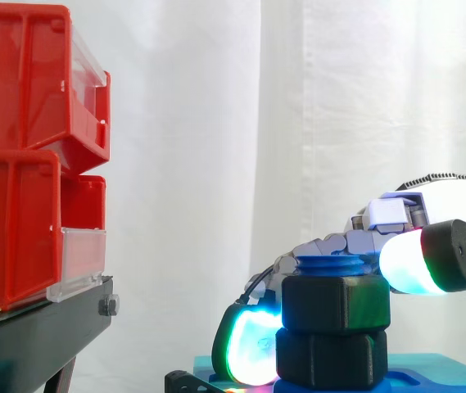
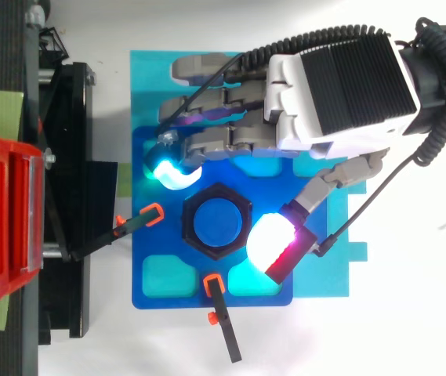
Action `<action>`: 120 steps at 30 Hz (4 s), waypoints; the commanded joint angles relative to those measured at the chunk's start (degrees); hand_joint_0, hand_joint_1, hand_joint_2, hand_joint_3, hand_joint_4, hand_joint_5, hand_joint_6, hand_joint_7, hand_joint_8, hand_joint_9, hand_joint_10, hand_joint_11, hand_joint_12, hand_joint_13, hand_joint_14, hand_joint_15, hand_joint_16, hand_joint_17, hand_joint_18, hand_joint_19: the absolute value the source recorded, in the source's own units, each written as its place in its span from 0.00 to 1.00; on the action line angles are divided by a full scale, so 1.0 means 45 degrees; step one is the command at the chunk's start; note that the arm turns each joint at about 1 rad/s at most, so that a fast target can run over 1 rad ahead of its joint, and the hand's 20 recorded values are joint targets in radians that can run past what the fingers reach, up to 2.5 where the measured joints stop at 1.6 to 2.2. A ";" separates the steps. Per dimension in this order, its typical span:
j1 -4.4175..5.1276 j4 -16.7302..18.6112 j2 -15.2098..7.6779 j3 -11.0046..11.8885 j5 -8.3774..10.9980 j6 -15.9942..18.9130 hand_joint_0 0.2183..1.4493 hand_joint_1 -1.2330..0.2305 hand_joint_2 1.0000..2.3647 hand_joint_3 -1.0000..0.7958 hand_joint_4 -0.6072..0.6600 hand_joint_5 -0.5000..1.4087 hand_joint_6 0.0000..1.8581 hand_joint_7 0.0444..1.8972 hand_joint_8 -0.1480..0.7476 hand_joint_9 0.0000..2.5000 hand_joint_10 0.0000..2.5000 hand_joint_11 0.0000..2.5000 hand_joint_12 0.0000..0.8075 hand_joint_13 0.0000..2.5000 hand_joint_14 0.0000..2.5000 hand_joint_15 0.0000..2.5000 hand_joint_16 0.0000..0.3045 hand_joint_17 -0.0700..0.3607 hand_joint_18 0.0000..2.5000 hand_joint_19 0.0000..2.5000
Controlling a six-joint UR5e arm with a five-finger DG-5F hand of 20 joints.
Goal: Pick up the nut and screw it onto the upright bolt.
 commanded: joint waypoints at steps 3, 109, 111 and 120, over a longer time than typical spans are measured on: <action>0.0018 -0.0075 0.0031 0.0263 -0.0212 -0.0287 0.15 0.74 0.00 0.28 0.70 0.22 0.27 0.43 0.48 0.29 0.00 0.00 0.44 0.11 0.00 0.00 0.15 0.40 0.00 0.00; -0.0529 -0.7223 0.1730 0.2587 -0.0642 -0.5033 0.14 0.70 0.00 0.28 0.68 0.19 0.27 0.43 0.49 0.28 0.00 0.00 0.45 0.11 0.00 0.00 0.15 0.40 0.00 0.00; -0.0568 -0.7790 0.1945 0.2587 -0.0622 -0.5326 0.15 0.70 0.00 0.28 0.67 0.19 0.27 0.43 0.48 0.27 0.00 0.00 0.45 0.10 0.00 0.00 0.15 0.41 0.00 0.00; -0.0412 -0.7126 0.4484 -0.0362 0.1038 -0.5326 0.18 0.63 0.00 0.28 0.64 0.17 0.27 0.39 0.45 0.22 0.00 0.00 0.43 0.06 0.00 0.00 0.15 0.40 0.00 0.00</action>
